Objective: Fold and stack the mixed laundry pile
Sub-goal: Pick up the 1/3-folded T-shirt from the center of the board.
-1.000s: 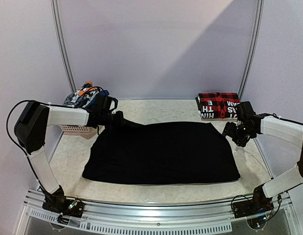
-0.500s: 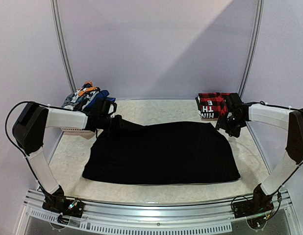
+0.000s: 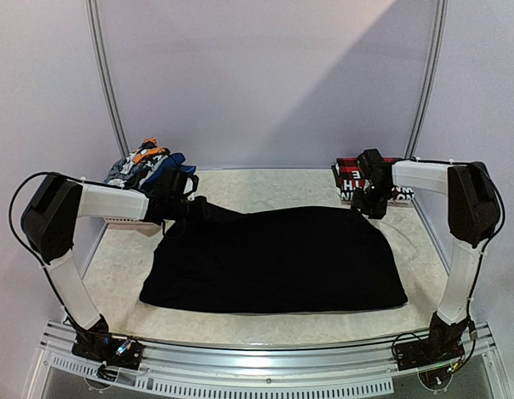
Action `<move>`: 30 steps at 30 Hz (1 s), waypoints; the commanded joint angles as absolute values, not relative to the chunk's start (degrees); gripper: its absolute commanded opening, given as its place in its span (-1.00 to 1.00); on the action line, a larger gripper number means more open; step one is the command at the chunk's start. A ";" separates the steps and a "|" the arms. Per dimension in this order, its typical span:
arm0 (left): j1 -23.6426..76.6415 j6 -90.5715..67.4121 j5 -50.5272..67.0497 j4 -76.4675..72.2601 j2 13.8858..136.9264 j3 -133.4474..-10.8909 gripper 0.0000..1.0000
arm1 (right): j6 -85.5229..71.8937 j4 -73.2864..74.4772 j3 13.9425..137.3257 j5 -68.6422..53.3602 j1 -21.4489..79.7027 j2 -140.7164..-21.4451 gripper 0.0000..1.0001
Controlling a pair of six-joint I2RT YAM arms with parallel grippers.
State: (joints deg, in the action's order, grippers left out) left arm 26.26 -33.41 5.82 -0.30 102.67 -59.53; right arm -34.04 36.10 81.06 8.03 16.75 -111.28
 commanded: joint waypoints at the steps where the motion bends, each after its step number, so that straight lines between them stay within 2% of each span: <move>1: 26.89 -32.12 6.04 -0.79 101.34 -58.80 -1.00 | -31.38 42.71 89.04 11.05 18.28 -117.65 0.11; 9: 26.92 -31.39 6.07 -0.35 101.81 -58.89 -1.00 | -30.24 46.90 97.09 12.66 18.41 -126.17 -0.09; 25: 26.91 -30.80 6.31 -0.34 102.51 -58.74 -1.00 | -29.53 50.29 104.43 15.80 20.63 -131.06 -0.16; 30: 26.89 -30.70 6.39 -0.38 102.68 -58.80 -1.00 | -29.27 50.81 106.19 15.90 21.04 -132.44 -0.31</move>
State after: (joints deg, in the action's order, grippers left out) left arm 26.26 -31.51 5.87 -0.25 102.67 -59.51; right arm -29.45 49.65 104.12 14.66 20.53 -129.78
